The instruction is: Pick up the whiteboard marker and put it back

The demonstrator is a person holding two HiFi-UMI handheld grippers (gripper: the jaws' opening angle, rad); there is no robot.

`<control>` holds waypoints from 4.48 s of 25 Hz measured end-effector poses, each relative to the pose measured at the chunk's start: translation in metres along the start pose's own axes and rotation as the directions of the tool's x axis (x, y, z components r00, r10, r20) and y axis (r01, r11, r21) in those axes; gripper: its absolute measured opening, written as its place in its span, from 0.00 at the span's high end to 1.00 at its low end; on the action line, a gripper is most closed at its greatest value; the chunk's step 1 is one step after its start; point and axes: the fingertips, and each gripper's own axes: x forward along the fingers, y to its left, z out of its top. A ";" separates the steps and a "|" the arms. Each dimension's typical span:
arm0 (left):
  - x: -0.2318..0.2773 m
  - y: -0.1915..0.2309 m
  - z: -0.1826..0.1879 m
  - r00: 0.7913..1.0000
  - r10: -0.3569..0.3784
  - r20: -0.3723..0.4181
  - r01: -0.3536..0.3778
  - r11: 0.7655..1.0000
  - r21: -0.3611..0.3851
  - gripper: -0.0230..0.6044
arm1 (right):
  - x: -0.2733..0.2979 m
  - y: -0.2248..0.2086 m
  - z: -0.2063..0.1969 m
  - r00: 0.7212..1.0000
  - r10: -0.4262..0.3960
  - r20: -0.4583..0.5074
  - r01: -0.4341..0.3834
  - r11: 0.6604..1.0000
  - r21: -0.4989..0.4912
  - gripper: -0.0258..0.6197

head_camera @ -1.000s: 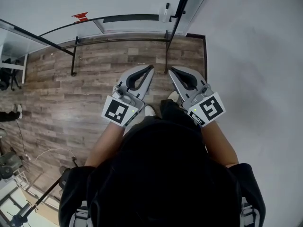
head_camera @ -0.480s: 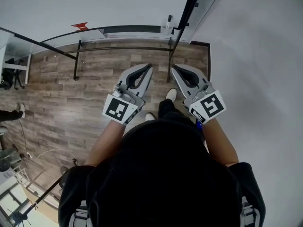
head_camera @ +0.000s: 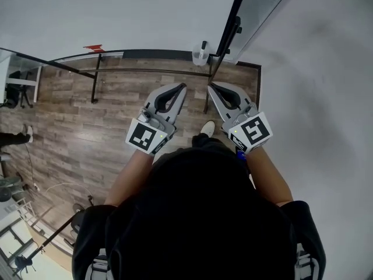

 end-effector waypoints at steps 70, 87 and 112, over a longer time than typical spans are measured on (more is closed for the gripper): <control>0.092 0.142 -0.060 0.971 -0.226 -0.078 0.225 0.974 -0.020 0.96 | 0.160 -0.172 -0.163 0.877 -0.357 -0.321 0.435 0.874 0.216 0.86; 0.086 0.131 -0.048 0.982 -0.175 -0.067 0.177 0.984 0.015 0.96 | 0.140 -0.157 -0.104 0.924 -0.333 -0.190 0.356 0.928 0.106 0.86; 0.075 0.106 0.000 0.989 -0.140 -0.050 0.142 0.988 0.053 0.96 | 0.089 -0.109 0.010 0.989 -0.144 -0.035 0.146 0.987 0.069 0.86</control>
